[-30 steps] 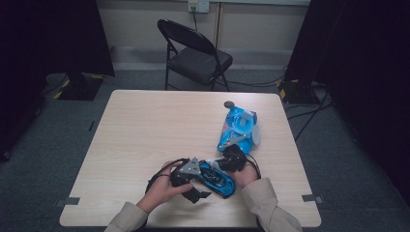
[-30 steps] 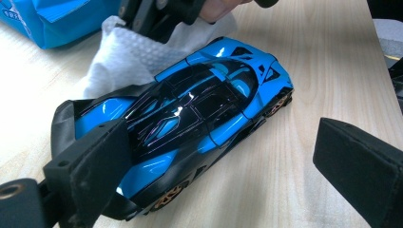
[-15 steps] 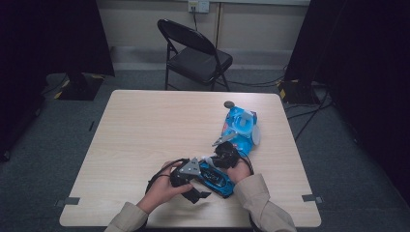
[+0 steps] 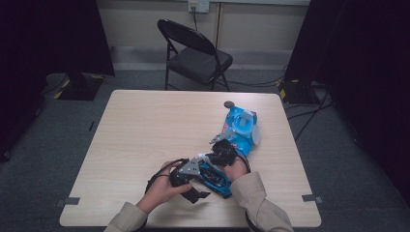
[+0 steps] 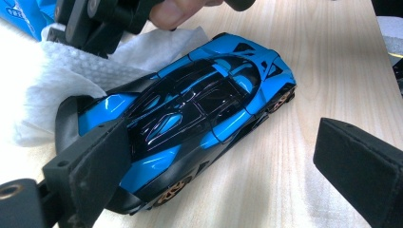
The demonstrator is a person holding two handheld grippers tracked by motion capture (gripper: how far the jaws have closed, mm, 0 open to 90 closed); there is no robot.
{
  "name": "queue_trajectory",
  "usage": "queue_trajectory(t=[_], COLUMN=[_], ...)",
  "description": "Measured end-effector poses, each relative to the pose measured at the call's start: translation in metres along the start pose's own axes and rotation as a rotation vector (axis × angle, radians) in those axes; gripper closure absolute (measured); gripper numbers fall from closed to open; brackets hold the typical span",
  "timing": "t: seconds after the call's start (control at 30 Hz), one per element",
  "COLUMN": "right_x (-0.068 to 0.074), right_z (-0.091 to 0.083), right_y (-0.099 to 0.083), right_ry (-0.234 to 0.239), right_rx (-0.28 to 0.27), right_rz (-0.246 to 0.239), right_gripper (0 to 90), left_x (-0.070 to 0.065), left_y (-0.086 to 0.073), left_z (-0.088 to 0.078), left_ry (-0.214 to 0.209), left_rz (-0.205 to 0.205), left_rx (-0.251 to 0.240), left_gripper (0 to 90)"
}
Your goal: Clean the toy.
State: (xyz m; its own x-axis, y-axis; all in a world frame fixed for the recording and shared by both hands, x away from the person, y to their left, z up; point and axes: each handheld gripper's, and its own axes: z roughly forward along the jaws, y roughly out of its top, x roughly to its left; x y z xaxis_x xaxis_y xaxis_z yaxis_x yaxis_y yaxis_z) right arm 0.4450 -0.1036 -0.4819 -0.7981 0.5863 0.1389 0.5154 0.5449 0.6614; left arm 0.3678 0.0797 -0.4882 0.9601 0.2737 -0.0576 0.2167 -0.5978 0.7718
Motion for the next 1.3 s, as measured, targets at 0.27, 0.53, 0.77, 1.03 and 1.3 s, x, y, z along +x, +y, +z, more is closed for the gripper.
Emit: queue_trajectory(t=[0.27,0.53,0.77,1.03,1.3], right_x=[-0.011,-0.019,-0.02,-0.014,-0.011], right_z=[-0.025,-0.058,-0.074,-0.078,-0.068], right_y=[-0.01,-0.029,-0.049,-0.066,-0.082], right_ry=[0.012,0.006,0.014,0.02,0.019], right_rx=[-0.065,-0.094,-0.088,-0.078,-0.063], right_rz=[0.049,0.067,0.078,0.092,0.108], right_gripper=[87.1,87.1,87.1,87.0,86.9], left_x=[0.0,0.0,0.001,0.001,0.001], left_y=[0.0,-0.001,-0.001,-0.002,-0.002], left_z=[0.0,0.0,0.0,-0.001,0.0], left_ry=[-0.001,-0.001,-0.004,-0.004,-0.005], left_rz=[-0.001,-0.001,-0.004,-0.003,-0.003], left_rx=[-0.004,-0.004,-0.009,-0.01,-0.012], left_gripper=[4.5,4.6,4.6,4.6,4.6])
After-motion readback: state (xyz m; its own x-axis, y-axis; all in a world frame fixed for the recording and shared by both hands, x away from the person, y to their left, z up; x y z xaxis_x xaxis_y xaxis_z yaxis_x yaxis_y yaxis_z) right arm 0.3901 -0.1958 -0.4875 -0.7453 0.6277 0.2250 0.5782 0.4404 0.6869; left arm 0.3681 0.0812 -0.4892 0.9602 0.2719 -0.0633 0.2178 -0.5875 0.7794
